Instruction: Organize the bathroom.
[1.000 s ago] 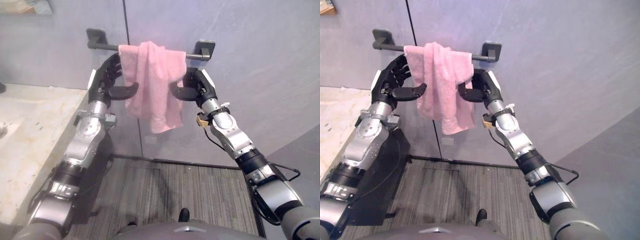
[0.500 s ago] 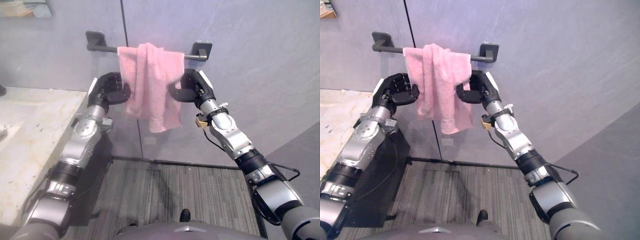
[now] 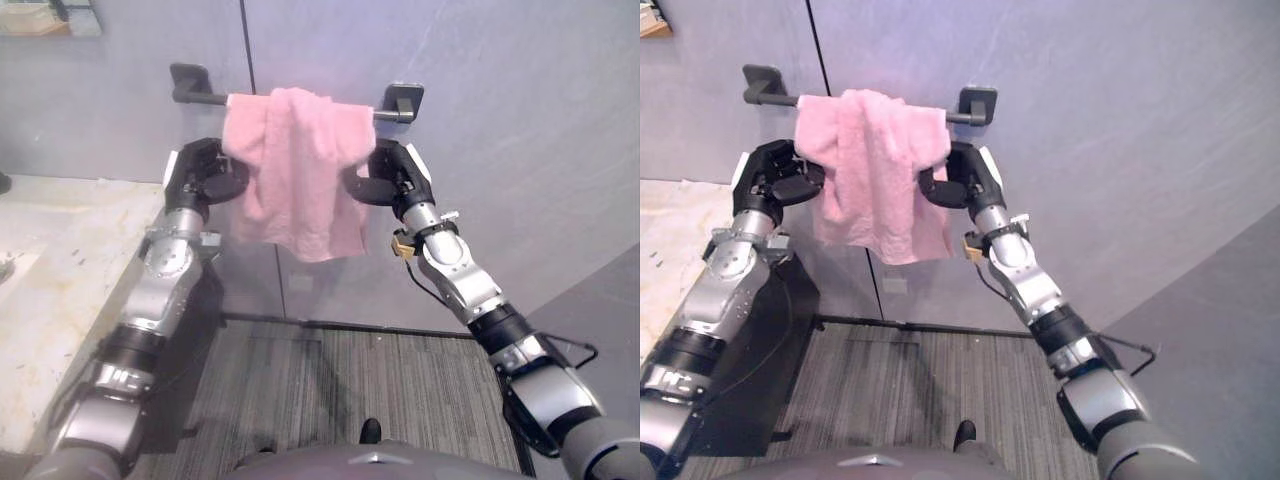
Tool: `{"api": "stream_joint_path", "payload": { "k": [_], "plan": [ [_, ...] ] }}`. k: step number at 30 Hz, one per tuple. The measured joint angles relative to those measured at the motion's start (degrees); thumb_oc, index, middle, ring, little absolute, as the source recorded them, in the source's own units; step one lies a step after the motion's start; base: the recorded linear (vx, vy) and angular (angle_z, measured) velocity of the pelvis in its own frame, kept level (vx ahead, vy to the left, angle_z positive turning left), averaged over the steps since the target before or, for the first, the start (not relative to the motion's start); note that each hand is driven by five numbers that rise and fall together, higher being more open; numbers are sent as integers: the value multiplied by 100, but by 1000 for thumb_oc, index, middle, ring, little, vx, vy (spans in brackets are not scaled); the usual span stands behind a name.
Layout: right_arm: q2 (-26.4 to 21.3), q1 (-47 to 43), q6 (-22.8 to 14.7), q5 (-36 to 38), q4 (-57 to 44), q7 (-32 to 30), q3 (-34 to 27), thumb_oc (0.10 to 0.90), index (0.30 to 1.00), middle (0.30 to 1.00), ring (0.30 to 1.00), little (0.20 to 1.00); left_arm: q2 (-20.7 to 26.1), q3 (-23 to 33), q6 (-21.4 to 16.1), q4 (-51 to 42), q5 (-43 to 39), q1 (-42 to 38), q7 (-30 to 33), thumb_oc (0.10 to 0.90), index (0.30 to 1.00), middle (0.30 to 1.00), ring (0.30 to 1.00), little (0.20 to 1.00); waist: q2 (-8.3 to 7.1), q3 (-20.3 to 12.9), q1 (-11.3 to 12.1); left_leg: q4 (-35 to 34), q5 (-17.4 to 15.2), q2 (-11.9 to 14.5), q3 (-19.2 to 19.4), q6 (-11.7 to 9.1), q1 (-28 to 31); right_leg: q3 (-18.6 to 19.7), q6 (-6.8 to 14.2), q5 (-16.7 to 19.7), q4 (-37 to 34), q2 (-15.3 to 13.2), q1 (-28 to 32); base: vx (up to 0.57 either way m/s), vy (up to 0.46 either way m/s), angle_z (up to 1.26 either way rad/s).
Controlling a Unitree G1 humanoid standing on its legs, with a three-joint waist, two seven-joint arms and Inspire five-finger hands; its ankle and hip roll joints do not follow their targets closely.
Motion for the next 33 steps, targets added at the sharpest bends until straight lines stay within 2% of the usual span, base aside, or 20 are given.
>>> {"api": "stream_joint_path", "payload": {
  "k": [1,5,14,21,28,33],
  "plan": [
    [209,153,-122,-4,-31,-228,-103,400,300,300,300,300,-173,14,-102,-90,11,117,240,400,300,300,300,300,0,-1,-2,0,-3,-7,7,4,2,3,0,0,0,-5,-4,-21,1,-4],
    [525,390,-333,-1,-93,-714,-143,400,300,300,300,300,-618,-12,-343,-309,261,271,780,400,300,300,300,300,-4,-45,-30,-1,-14,-18,21,14,10,12,4,2,0,-13,-2,-25,-1,-1],
    [811,416,-476,142,-92,-1430,-126,400,300,300,300,300,-823,-67,-479,-305,519,270,1723,400,300,300,300,300,-5,-53,-129,1,-16,-21,64,17,41,51,7,8,0,-12,6,-17,2,-1],
    [850,415,-477,174,-85,-1550,-95,400,300,300,300,300,-983,-87,-710,-305,887,243,2388,400,300,300,300,300,-10,-65,-131,1,-19,-22,70,22,52,49,6,9,0,-14,13,-4,1,0],
    [850,415,-465,175,-100,-1546,-71,400,300,300,300,300,-1188,-88,-741,-305,1140,161,3117,400,300,300,300,300,-15,-71,-157,0,-31,-23,72,21,55,47,6,9,0,-14,13,0,0,0],
    [848,415,-437,178,-101,-1516,-44,400,300,300,300,300,-1264,-88,-740,-305,1138,155,3275,400,300,300,300,300,-16,-71,-169,1,-46,-22,80,22,63,46,6,8,0,-13,14,0,0,0]
  ]
}}
